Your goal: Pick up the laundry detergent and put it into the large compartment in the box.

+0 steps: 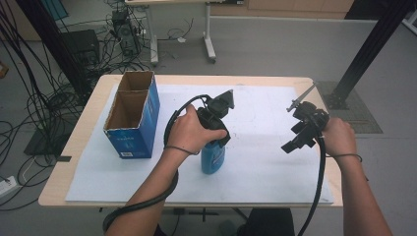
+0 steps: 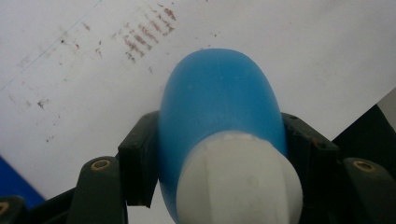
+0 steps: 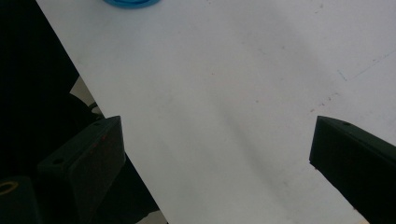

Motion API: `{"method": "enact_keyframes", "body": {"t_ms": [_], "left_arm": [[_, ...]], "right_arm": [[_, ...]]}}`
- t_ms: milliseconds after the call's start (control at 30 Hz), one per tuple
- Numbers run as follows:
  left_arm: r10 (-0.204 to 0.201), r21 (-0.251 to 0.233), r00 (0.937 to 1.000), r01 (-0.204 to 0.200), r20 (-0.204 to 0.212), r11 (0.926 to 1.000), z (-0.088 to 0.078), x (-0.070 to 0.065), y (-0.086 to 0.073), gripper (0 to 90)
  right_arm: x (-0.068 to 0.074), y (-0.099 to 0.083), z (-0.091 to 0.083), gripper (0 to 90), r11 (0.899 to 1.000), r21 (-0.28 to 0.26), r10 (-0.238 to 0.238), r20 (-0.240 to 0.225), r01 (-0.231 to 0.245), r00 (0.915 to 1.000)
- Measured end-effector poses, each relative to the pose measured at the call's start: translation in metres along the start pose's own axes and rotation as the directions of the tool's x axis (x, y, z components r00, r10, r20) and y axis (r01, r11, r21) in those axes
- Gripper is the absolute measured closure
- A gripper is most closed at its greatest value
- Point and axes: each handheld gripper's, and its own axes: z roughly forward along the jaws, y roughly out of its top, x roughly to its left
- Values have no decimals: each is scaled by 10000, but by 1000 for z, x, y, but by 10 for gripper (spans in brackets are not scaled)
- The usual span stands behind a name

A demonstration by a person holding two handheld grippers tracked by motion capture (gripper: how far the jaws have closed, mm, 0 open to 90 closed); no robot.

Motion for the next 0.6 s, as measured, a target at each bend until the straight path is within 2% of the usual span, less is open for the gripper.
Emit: {"method": "enact_keyframes", "body": {"t_ms": [600], "left_arm": [[22,52,10000,-22,4,10000,-1,1,0,376]], "right_arm": [[0,3,1,32,10000,57,-78,24,78,10000]]}}
